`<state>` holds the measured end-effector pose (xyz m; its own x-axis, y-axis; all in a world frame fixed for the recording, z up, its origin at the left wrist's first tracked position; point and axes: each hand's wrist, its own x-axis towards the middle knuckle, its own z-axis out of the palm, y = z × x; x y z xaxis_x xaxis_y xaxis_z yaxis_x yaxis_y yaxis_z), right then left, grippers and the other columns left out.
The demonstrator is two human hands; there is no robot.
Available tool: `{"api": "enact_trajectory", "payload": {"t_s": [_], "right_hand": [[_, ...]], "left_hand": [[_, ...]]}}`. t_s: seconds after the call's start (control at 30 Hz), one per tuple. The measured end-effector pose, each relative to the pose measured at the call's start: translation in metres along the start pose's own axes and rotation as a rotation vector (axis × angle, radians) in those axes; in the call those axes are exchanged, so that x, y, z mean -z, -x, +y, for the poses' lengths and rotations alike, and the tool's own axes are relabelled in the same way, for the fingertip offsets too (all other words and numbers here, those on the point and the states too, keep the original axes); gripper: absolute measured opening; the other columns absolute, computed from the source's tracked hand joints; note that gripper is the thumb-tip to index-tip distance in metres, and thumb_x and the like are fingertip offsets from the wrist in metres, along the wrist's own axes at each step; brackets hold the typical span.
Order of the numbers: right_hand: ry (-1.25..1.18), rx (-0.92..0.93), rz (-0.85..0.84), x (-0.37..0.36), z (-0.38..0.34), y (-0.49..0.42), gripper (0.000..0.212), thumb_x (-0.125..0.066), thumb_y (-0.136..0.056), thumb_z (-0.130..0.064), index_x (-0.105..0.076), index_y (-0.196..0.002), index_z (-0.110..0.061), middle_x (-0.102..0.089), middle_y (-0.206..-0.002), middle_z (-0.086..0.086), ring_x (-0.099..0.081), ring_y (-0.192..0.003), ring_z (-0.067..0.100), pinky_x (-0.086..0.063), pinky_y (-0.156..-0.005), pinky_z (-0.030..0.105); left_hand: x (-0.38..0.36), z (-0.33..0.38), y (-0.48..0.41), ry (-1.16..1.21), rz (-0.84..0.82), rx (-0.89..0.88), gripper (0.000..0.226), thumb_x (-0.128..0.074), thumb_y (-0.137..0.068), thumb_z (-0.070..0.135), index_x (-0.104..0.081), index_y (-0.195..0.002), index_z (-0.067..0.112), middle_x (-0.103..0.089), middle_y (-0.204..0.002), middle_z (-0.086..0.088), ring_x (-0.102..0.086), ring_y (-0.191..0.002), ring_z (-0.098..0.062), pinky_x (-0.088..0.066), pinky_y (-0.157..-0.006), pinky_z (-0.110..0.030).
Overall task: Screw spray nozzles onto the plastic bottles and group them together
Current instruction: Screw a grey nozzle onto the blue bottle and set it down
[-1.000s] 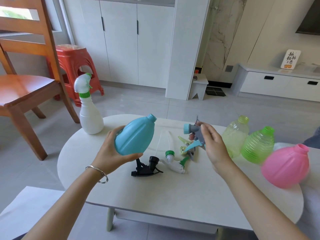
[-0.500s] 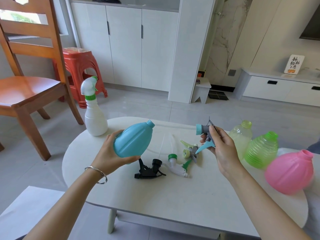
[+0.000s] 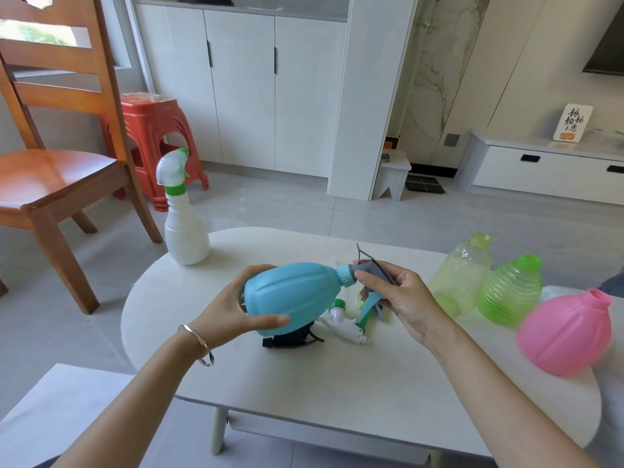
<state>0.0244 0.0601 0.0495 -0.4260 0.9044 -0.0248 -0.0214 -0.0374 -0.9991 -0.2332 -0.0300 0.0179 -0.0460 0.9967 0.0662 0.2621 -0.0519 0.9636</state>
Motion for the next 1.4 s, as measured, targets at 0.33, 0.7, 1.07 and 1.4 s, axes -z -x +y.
{"api": "enact_trajectory", "payload": {"t_s": [0.33,0.7,1.07,1.4], "right_hand": [[0.025,0.093,-0.104,-0.004,-0.002,-0.002,0.029,-0.075,-0.065,-0.026,-0.074,-0.094,-0.026,-0.075,-0.094,-0.006,-0.068,-0.085,0.008,-0.056,-0.076,0.024],[0.193,0.297,-0.099,-0.007,-0.012,0.0,0.034,-0.079,-0.067,0.003,-0.07,-0.097,-0.009,-0.074,-0.09,-0.009,-0.069,-0.084,0.006,-0.051,-0.071,0.016],[0.105,0.056,-0.031,-0.001,-0.011,-0.001,0.03,-0.082,-0.06,-0.025,-0.071,-0.088,-0.019,-0.067,-0.063,-0.007,-0.063,-0.054,0.012,-0.055,-0.056,0.023],[0.093,-0.042,-0.018,-0.005,-0.008,0.001,0.036,-0.082,-0.053,-0.034,-0.071,-0.083,-0.019,-0.07,-0.065,-0.008,-0.061,-0.05,0.009,-0.052,-0.052,0.02]], "left_hand": [[-0.004,-0.001,-0.004,0.598,-0.039,0.335,0.042,-0.067,-0.063,0.062,-0.073,-0.095,0.036,-0.075,-0.098,-0.004,-0.073,-0.083,-0.026,-0.058,-0.058,-0.036],[-0.008,-0.004,-0.008,0.787,-0.107,0.653,0.058,-0.043,-0.081,0.065,-0.077,-0.081,0.018,-0.067,-0.071,-0.014,-0.062,-0.049,-0.031,-0.052,-0.039,-0.028],[-0.004,0.001,-0.007,0.66,-0.141,0.145,0.076,-0.076,-0.07,0.047,-0.045,-0.136,0.027,-0.057,-0.135,-0.003,-0.056,-0.122,-0.025,-0.053,-0.088,-0.032],[-0.008,-0.001,-0.004,0.473,-0.098,0.122,0.075,-0.078,-0.069,0.04,-0.043,-0.134,0.03,-0.056,-0.133,-0.006,-0.06,-0.116,-0.022,-0.054,-0.083,-0.029]]}}
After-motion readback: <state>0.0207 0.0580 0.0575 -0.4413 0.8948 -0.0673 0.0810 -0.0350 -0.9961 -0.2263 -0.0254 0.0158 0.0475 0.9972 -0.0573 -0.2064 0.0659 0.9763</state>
